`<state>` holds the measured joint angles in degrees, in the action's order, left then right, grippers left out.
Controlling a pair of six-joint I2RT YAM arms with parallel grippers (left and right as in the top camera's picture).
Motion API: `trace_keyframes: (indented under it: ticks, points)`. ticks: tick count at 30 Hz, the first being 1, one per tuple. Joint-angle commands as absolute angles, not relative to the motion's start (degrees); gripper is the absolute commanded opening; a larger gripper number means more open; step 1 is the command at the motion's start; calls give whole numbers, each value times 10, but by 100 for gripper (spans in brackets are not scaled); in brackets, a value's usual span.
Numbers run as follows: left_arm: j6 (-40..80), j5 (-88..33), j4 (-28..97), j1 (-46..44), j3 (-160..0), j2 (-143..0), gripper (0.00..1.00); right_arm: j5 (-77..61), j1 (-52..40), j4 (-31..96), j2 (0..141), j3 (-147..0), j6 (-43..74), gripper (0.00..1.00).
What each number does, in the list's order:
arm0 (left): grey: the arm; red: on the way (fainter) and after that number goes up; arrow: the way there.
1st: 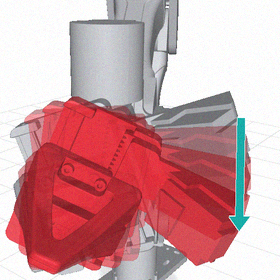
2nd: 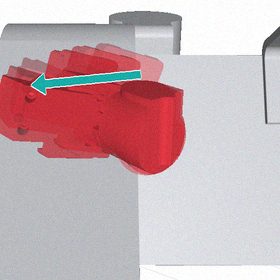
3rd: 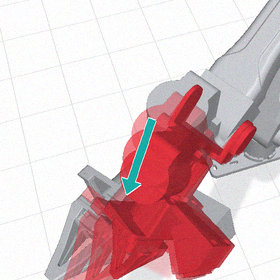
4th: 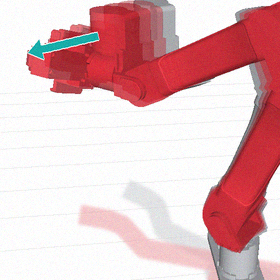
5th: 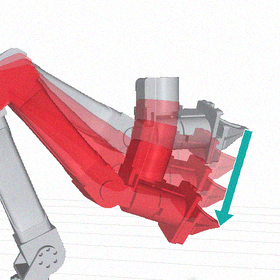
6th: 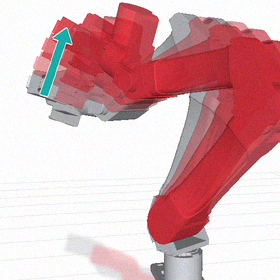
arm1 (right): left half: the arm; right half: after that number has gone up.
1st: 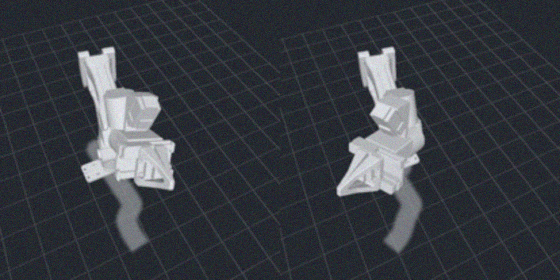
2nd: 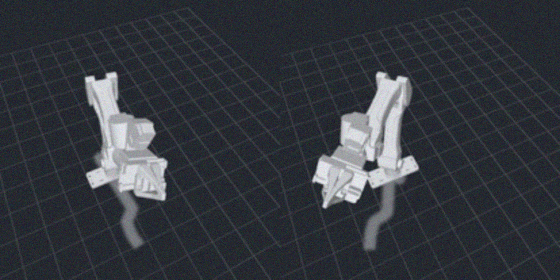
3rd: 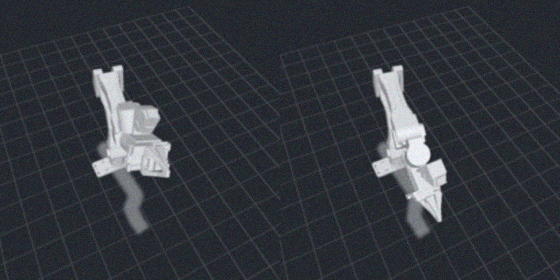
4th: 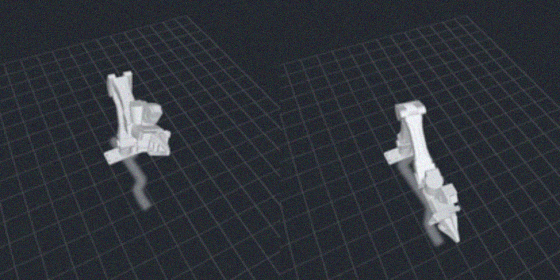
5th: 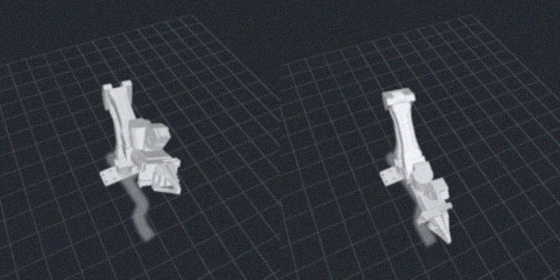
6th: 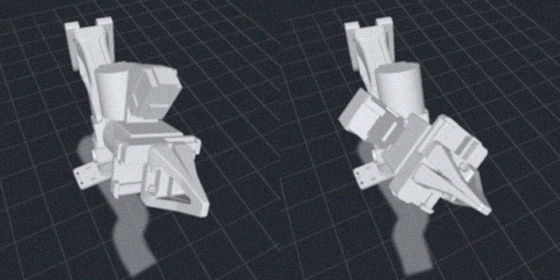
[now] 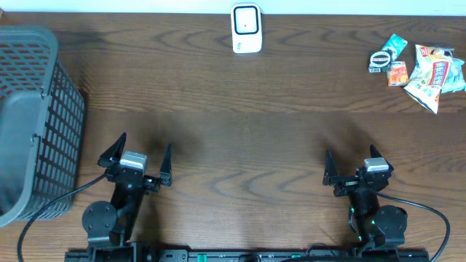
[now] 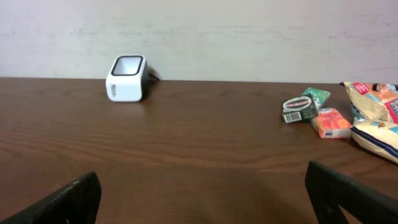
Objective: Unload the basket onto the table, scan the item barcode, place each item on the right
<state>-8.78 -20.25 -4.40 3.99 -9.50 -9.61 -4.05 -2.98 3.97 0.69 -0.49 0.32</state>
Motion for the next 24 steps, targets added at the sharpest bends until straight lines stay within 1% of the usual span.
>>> trace_keyframes:
  ticks: [1, 3, 8, 18, 24]
  points:
    - [-40, -170, -68, 42, -65, -70, 98, -38, -34, 41, 3, -4, -5, 99]
    - [-17, -149, -74, 42, -48, -56, 98, -38, -34, 41, 3, -4, -5, 99]
    - [-16, -138, -102, 42, -5, -16, 98, -38, -34, 41, 3, -4, -5, 99]
    - [-17, -124, -88, 42, -2, -1, 98, -38, -34, 41, 3, -4, -5, 99]
    - [-16, -124, -6, 42, -2, -1, 98, -38, -34, 41, 3, -4, -5, 99]
